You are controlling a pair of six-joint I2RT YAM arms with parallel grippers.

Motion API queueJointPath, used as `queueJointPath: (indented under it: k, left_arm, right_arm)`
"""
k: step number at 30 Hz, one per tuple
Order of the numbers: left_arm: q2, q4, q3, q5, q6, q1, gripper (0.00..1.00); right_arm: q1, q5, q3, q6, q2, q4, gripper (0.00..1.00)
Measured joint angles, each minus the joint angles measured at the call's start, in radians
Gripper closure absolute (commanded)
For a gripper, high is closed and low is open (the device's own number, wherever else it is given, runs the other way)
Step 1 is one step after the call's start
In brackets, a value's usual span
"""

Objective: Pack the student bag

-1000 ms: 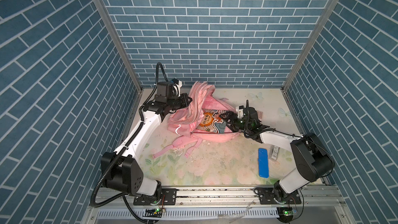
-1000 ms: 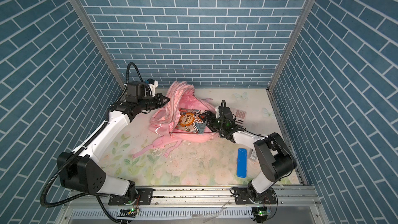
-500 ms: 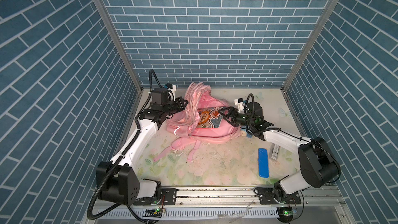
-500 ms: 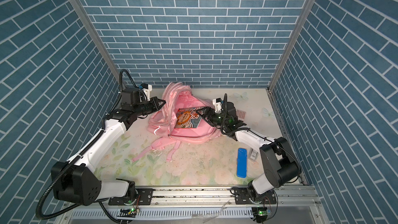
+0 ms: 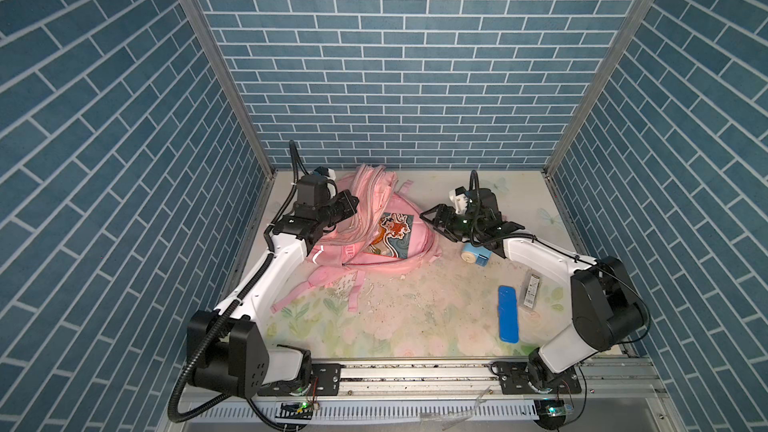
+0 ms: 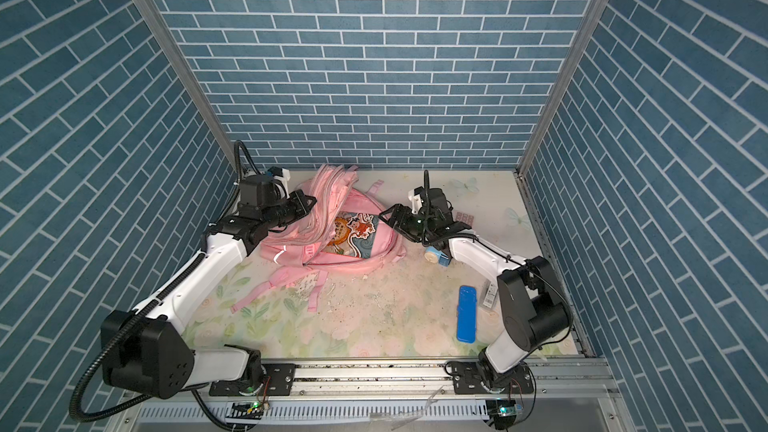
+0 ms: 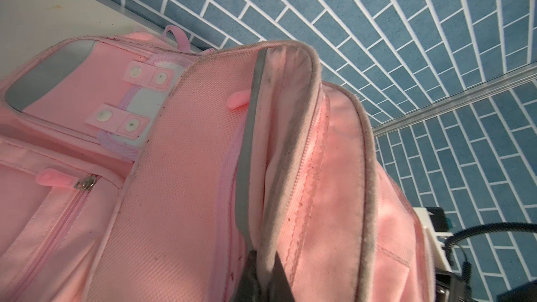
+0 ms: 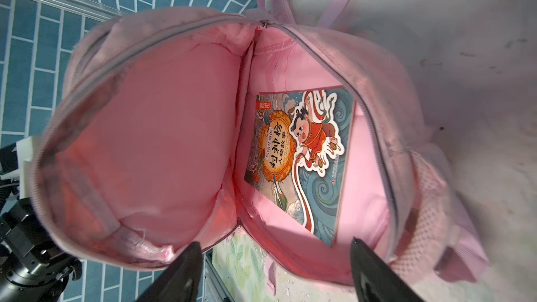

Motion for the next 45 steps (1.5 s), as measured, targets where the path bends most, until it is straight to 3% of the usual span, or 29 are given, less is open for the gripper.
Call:
queueJointPath:
  k: [9, 12, 15, 18, 26, 33, 39, 45]
  left_arm:
    - [0.034, 0.132, -0.131, -0.121, -0.132, -0.229, 1.00]
    - [0.063, 0.161, -0.134, -0.147, -0.148, -0.258, 0.60]
    - [0.079, 0.155, -0.106, -0.155, -0.121, -0.268, 0.43]
    - [0.077, 0.095, -0.043, -0.166, -0.019, -0.265, 0.32]
    - [0.008, -0.135, 0.017, -0.192, 0.472, -0.201, 0.32]
    - [-0.071, -0.203, -0.055, -0.320, 0.855, -0.185, 0.32]
    - [-0.096, -0.210, -0.153, -0.349, 1.064, -0.182, 0.32]
    - [-0.111, -0.203, -0.217, -0.369, 1.177, -0.182, 0.32]
  right_arm:
    - [-0.078, 0.048, -0.127, -0.072, -0.213, -0.091, 0.19]
    - [-0.078, 0.060, -0.158, -0.081, -0.217, -0.115, 0.19]
    - [-0.078, 0.063, -0.179, -0.082, -0.217, -0.129, 0.19]
    - [-0.076, 0.071, -0.191, -0.085, -0.219, -0.133, 0.19]
    - [-0.053, 0.097, -0.247, -0.079, -0.261, -0.140, 0.20]
    - [0.055, 0.127, -0.253, -0.025, -0.206, -0.108, 0.21]
    - [0.115, 0.122, -0.265, 0.067, -0.075, 0.021, 0.28]
    - [0.128, 0.103, -0.264, 0.128, 0.069, 0.142, 0.32]
